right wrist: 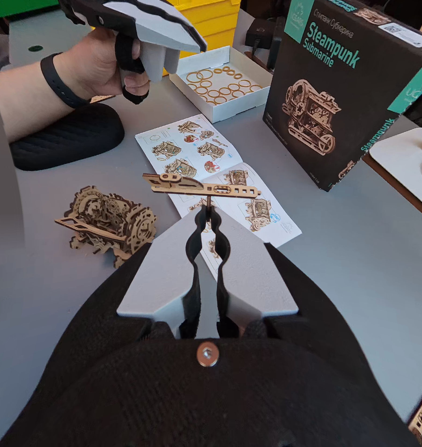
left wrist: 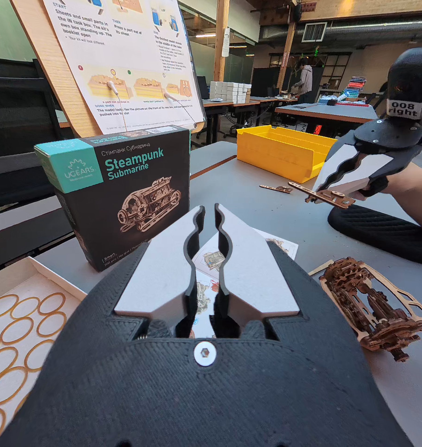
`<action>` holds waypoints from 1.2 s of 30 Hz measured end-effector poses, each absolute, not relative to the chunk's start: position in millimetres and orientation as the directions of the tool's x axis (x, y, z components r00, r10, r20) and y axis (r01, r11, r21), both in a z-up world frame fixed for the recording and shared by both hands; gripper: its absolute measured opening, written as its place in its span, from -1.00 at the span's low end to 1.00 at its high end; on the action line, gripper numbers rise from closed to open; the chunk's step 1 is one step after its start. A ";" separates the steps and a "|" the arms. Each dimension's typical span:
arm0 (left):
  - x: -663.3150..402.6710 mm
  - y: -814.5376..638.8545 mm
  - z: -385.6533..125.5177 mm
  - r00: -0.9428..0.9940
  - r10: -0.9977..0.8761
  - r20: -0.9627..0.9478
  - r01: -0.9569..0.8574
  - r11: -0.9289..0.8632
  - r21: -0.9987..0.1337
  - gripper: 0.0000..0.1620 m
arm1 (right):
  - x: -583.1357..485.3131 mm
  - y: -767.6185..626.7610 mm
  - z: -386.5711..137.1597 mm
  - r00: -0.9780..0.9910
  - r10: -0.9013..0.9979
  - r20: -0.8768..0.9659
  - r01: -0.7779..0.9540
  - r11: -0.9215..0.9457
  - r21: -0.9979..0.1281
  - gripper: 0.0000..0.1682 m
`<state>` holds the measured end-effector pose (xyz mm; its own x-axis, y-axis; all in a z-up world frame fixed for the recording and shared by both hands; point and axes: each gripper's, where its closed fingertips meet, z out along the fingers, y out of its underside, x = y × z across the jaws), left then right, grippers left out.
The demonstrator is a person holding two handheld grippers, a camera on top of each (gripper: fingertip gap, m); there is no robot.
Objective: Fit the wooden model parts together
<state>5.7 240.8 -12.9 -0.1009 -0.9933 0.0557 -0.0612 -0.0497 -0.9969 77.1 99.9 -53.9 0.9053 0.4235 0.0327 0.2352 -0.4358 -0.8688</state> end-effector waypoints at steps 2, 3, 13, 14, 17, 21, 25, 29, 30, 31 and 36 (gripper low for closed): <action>7.0 234.6 -18.0 -0.135 -0.988 0.069 -0.097 -0.056 -0.994 -0.87 | 68.3 105.8 -45.9 0.901 0.434 0.006 0.224 -0.453 -0.863 -0.98; 7.8 231.6 -21.1 -0.151 -0.986 0.072 -0.119 -0.054 -0.991 -0.85 | 64.5 109.0 -42.4 0.898 0.440 -0.005 0.222 -0.462 -0.858 -0.99; 5.7 231.6 -19.5 -0.168 -0.983 0.080 -0.103 -0.063 -0.993 -0.72 | 60.0 148.0 -7.0 0.872 0.486 0.053 0.322 -0.490 -0.810 -0.98; 5.4 232.5 -19.7 -0.172 -0.981 0.094 -0.100 -0.077 -0.992 -0.72 | 62.2 151.0 -4.7 0.875 0.482 0.047 0.315 -0.492 -0.812 -0.98; 5.2 233.6 -22.9 -0.188 -0.975 0.121 -0.108 -0.102 -0.989 -0.72 | 67.2 154.1 -5.7 0.882 0.471 0.007 0.266 -0.485 -0.833 -0.99; 6.4 228.6 -30.0 -0.218 -0.969 0.115 -0.133 -0.087 -0.987 -0.71 | 81.3 146.0 -33.6 0.893 0.446 -0.056 0.218 -0.537 -0.815 -0.98; 9.0 219.3 -37.5 -0.253 -0.961 0.110 -0.166 -0.068 -0.984 -0.71 | 86.1 151.6 -37.4 0.889 0.449 -0.091 0.188 -0.538 -0.822 -0.98; 10.5 208.4 -42.2 -0.285 -0.954 0.096 -0.197 -0.040 -0.980 -0.72 | 89.0 152.6 -44.1 0.886 0.453 -0.101 0.187 -0.549 -0.815 -0.98; 10.6 205.0 -42.9 -0.296 -0.951 0.094 -0.205 -0.033 -0.978 -0.72 | 88.0 152.0 -43.7 0.882 0.458 -0.109 0.184 -0.549 -0.815 -0.99; 10.6 201.2 -43.8 -0.308 -0.947 0.093 -0.216 -0.025 -0.976 -0.72 | 87.0 150.7 -42.4 0.880 0.461 -0.117 0.179 -0.550 -0.816 -0.99; 0.9 185.1 -49.9 -0.309 -0.931 0.193 -0.318 -0.090 -0.944 -0.71 | 79.4 116.9 -43.6 0.873 0.469 -0.134 0.184 -0.571 -0.800 -0.99</action>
